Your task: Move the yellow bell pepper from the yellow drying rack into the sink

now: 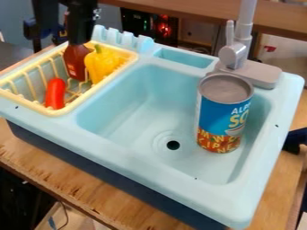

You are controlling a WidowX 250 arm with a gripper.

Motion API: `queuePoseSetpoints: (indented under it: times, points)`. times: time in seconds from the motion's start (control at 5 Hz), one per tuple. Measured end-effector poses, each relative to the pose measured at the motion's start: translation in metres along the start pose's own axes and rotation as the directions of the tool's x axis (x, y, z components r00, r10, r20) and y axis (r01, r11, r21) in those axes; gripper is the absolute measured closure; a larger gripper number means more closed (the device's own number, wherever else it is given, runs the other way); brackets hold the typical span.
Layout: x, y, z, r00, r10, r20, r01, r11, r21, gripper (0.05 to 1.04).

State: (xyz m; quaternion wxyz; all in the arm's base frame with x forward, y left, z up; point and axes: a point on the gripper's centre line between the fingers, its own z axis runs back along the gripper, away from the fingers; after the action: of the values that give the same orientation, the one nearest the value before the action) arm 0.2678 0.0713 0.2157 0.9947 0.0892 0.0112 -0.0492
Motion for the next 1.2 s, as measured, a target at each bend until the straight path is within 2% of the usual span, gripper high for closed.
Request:
queuePoseSetpoints:
  times: [0.4, 0.6, 1.0, 1.2]
  points:
    - [0.038, -0.001, -0.025, 0.997, 0.027, 0.067, -0.021, 0.996, -0.086, 0.083]
    - [0.048, -0.002, -0.033, 0.997, 0.029, 0.071, -0.022, 0.994, -0.106, 0.083]
    - [0.061, -0.001, -0.044, 0.999, 0.002, 0.043, 0.003, 0.993, -0.115, 0.112]
    - [0.064, -0.001, -0.048, 0.999, -0.012, 0.038, 0.017, 0.992, -0.124, 0.233]
